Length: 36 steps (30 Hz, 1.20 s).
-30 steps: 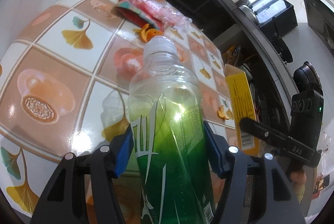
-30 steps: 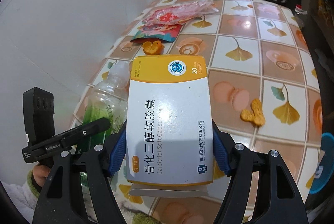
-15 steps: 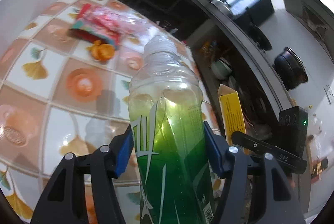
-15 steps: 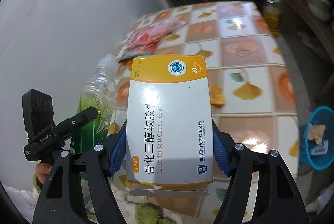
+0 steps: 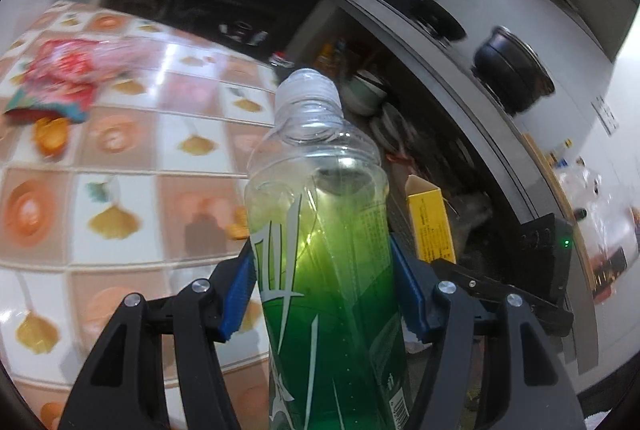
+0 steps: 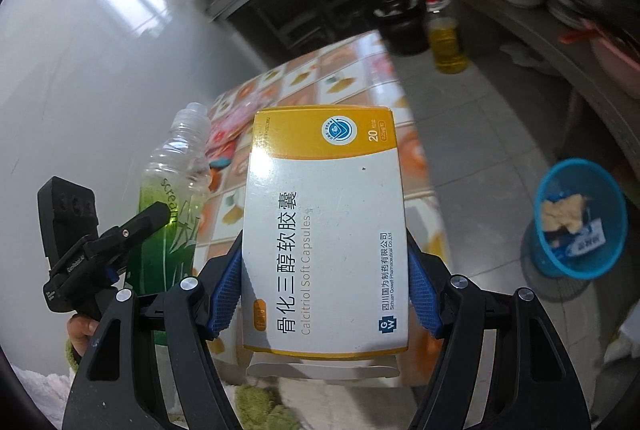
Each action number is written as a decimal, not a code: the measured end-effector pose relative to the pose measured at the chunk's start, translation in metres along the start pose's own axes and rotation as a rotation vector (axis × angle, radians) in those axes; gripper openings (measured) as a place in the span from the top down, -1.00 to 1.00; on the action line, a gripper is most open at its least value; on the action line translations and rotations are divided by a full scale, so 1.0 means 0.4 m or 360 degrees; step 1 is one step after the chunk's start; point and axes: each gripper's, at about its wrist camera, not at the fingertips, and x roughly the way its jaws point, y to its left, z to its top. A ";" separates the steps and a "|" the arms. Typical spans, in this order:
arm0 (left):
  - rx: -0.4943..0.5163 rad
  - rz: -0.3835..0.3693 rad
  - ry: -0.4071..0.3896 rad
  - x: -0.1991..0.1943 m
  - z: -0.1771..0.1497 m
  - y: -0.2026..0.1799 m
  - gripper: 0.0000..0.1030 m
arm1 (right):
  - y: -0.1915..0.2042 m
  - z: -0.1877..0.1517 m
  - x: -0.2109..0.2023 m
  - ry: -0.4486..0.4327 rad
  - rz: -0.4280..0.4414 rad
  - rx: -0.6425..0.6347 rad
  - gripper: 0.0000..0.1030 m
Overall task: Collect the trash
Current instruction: 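Carry the green bottle with the left tool while the right tool carries the box to the wastebasket, then open both tools over the blue wastebasket to drop the bottle and box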
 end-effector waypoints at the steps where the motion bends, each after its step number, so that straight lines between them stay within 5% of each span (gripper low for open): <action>1: 0.0017 -0.0011 0.0013 0.014 0.004 -0.014 -0.17 | -0.020 -0.002 -0.012 -0.0019 -0.0011 0.0026 -0.30; 13: 0.0286 -0.0227 0.0355 0.310 0.065 -0.279 -0.17 | -0.402 -0.082 -0.205 -0.0318 -0.0398 0.0594 -0.30; 20: 0.0417 -0.0250 0.0733 0.627 0.061 -0.415 -0.17 | -0.615 -0.168 -0.196 -0.0303 -0.0477 0.0967 -0.30; 30: 0.0443 0.0034 0.1199 1.116 -0.061 -0.417 -0.17 | -0.853 -0.181 -0.006 -0.0159 -0.0411 0.1242 -0.30; 36: 0.0489 0.0186 0.1279 1.320 -0.121 -0.398 -0.17 | -0.959 -0.121 0.105 -0.0088 -0.0498 0.1287 -0.31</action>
